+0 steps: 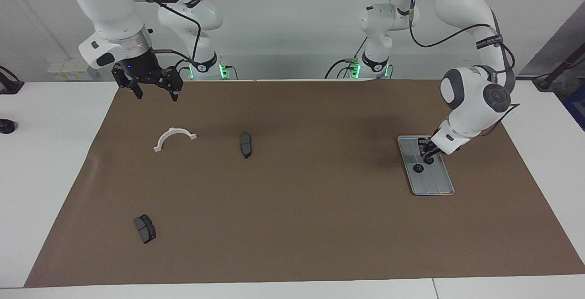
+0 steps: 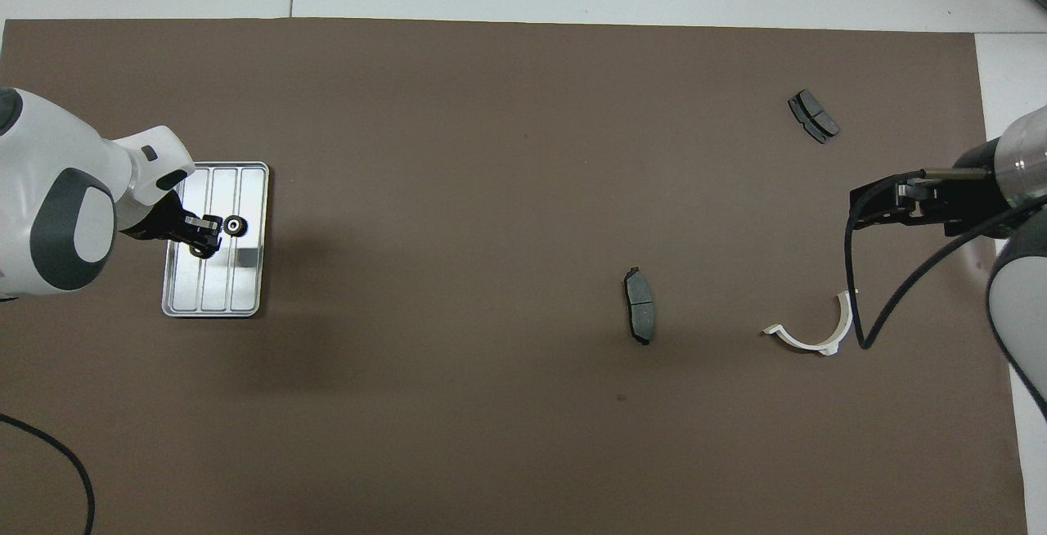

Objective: Pick bearing gear from pile to tray

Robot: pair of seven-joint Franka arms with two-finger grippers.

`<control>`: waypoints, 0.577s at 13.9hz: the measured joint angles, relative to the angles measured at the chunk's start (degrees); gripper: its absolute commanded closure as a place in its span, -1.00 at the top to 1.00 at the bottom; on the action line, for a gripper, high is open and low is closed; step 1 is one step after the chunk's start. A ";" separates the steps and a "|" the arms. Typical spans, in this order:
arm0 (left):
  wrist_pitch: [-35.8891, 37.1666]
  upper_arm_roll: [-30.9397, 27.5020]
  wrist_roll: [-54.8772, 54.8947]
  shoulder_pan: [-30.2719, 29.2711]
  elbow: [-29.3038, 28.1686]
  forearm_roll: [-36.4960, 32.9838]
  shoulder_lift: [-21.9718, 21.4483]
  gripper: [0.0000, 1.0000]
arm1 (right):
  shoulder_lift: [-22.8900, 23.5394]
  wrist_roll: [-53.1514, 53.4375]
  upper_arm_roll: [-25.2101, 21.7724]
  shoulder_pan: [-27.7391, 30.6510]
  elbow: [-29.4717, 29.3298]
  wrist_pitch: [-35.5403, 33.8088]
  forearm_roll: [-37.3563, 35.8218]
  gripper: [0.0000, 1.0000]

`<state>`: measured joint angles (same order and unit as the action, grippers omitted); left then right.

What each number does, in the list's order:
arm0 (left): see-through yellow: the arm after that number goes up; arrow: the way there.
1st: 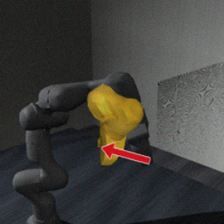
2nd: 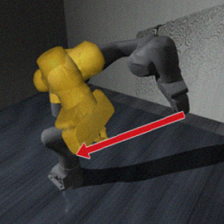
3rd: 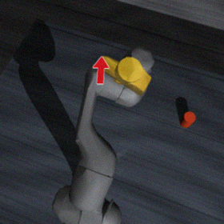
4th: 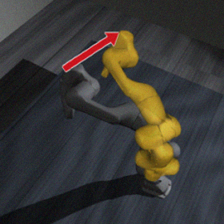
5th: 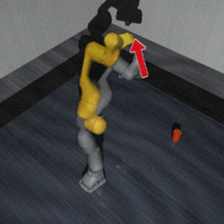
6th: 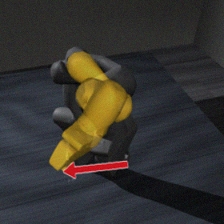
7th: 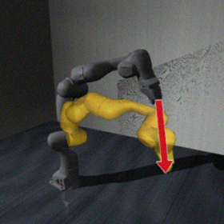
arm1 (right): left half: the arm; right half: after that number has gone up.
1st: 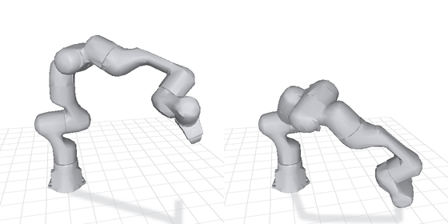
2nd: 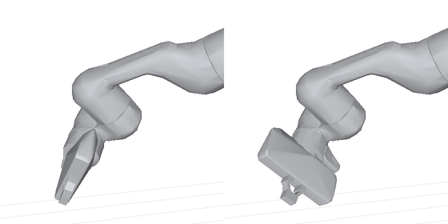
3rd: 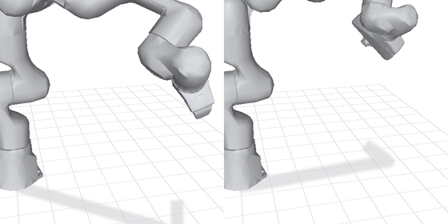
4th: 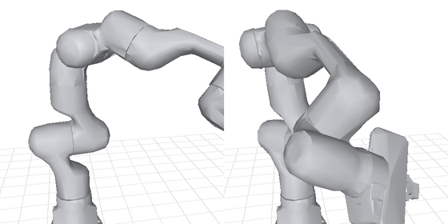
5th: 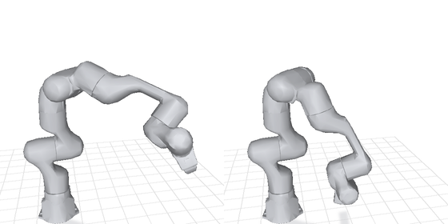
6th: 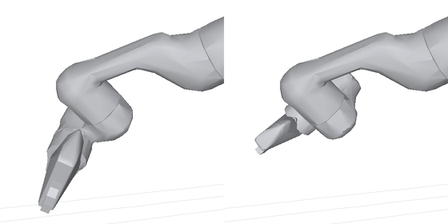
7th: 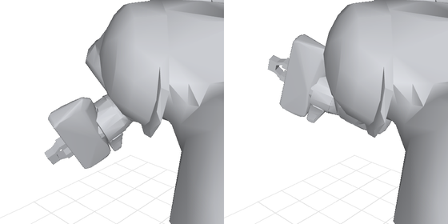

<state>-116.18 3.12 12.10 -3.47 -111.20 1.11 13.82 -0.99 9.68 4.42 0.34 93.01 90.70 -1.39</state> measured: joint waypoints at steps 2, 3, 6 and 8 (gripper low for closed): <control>-0.13 0.19 0.28 0.00 -2.00 0.00 -0.77 0.22 | 0.00 0.00 0.00 0.00 0.00 0.00 0.00 1.00; -0.16 0.29 0.33 0.01 -2.52 0.00 -1.05 0.79 | 0.00 0.00 0.00 0.00 0.00 0.00 0.00 1.00; -1.01 0.41 0.40 0.02 -2.74 0.00 -1.54 1.00 | 0.00 0.00 0.00 0.00 0.00 0.00 0.00 1.00; -1.65 0.62 0.39 0.12 -1.21 0.01 -1.98 1.00 | 0.00 0.00 0.00 0.00 0.00 0.00 0.00 1.00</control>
<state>-117.83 3.73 12.49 -3.35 -112.42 1.12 11.84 -1.00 9.68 4.42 0.34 93.01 90.70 -1.39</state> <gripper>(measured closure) 0.115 0.000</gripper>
